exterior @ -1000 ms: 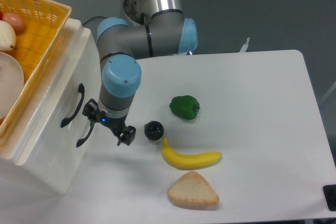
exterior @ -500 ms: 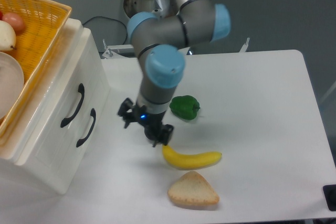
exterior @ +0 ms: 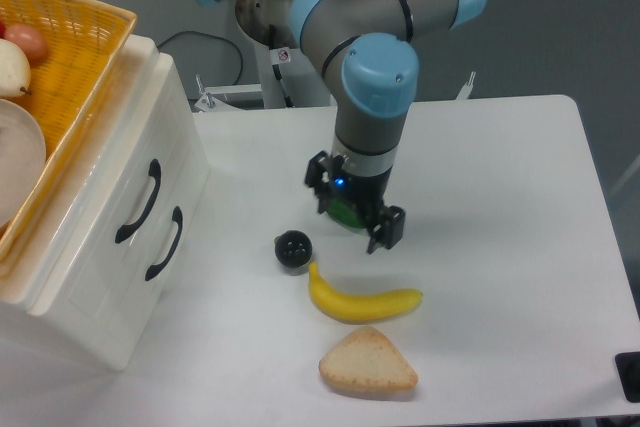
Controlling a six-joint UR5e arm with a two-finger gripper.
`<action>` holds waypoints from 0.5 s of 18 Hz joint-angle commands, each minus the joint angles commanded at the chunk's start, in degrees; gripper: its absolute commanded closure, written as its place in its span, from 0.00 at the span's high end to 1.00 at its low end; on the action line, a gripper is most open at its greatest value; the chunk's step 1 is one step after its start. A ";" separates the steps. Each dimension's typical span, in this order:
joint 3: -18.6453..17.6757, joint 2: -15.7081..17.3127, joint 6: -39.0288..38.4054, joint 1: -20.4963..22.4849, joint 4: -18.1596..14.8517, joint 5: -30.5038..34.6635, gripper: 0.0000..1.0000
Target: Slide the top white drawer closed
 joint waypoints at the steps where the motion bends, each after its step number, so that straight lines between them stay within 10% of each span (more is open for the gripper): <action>1: 0.00 0.09 0.27 0.61 0.00 0.00 1.00; 9: 0.97 2.20 20.48 7.65 -6.85 -0.35 1.00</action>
